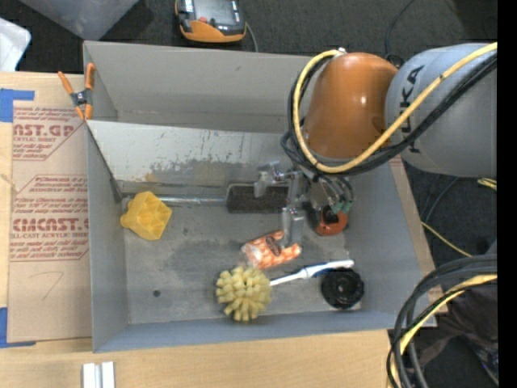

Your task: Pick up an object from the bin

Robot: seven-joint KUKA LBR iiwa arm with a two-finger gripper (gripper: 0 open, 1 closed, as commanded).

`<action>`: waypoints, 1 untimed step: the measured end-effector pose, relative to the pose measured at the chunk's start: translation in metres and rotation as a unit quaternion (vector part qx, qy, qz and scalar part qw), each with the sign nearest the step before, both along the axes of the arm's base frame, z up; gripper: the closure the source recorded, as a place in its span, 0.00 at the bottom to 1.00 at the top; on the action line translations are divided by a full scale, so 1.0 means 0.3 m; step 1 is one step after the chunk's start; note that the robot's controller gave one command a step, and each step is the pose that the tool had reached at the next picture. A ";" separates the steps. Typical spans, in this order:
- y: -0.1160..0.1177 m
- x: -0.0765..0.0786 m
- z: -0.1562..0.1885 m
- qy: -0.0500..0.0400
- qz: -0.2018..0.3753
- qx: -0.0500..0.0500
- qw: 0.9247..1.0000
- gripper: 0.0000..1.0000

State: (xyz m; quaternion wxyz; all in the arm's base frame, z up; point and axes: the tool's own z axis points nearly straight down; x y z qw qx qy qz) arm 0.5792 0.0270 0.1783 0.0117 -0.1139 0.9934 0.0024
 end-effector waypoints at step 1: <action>-0.056 -0.009 -0.057 0.001 0.043 -0.001 0.999 0.00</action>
Offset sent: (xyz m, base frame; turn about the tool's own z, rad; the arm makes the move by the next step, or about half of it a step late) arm -0.0137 -0.0243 -0.0054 -0.0475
